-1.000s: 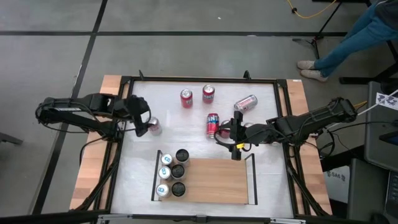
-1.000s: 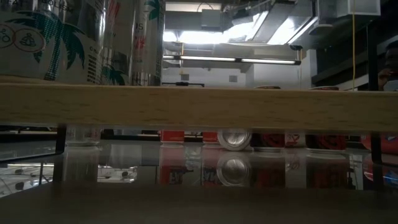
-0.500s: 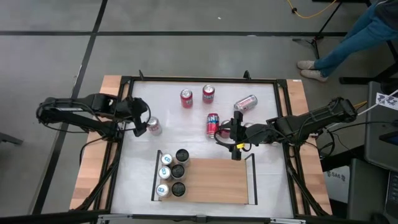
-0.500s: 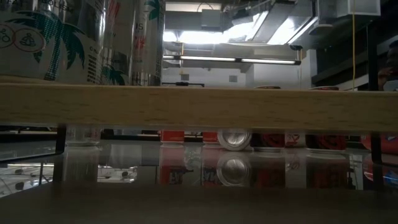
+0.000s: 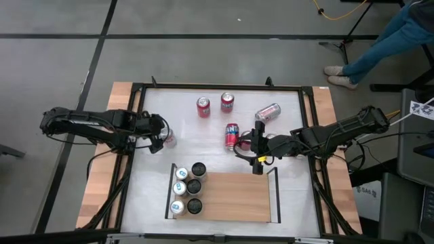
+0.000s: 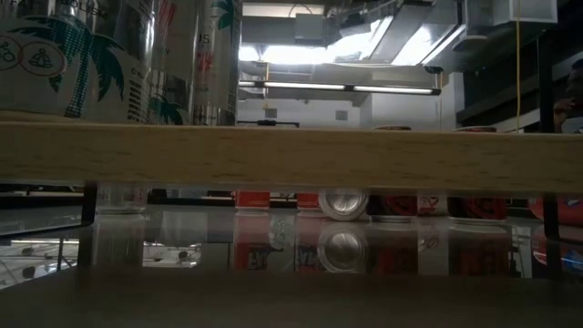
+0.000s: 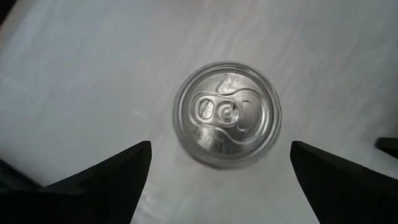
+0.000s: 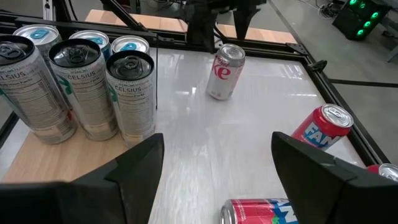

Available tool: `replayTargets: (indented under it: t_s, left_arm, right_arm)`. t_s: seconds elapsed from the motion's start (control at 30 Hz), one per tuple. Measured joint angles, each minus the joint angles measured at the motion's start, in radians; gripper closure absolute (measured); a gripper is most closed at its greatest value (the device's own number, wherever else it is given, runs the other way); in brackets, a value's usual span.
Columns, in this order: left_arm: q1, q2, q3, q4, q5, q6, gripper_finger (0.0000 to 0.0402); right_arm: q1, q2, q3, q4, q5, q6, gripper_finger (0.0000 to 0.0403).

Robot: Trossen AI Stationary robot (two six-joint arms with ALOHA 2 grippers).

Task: Place canned beverage on shelf
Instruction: Put the left silver soda can on the shelf

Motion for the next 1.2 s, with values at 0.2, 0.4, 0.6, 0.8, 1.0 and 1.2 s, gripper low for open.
replayTargets:
  t_s: [0.2, 0.4, 0.6, 0.8, 1.0, 1.2]
  left_arm:
    - [0.000, 0.000, -0.087, 0.137, -0.027, 0.001, 0.0024]
    - [0.000, 0.000, -0.159, 0.256, -0.063, 0.001, 0.0024]
    - [0.000, 0.000, -0.173, 0.268, -0.062, 0.000, 0.0025]
    - [0.000, 0.000, -0.173, 0.268, -0.061, 0.000, 0.0055]
    - [0.000, 0.000, -0.173, 0.270, -0.061, -0.003, 0.0108]
    - [0.000, 0.000, -0.173, 0.283, -0.057, -0.002, 0.0126]
  right_arm:
    - [0.000, 0.000, 0.000, 0.000, 0.000, 0.000, 0.0116]
    - [0.000, 0.000, 0.000, -0.003, 0.000, 0.000, 0.0116]
    - [0.000, 0.000, 0.000, -0.003, 0.000, 0.000, 0.0116]
    - [0.000, 0.000, 0.000, -0.003, 0.000, 0.000, 0.0116]
    - [0.000, 0.000, 0.000, -0.002, 0.000, 0.000, 0.0116]
    - [0.000, 0.000, 0.000, -0.002, 0.000, 0.000, 0.0116]
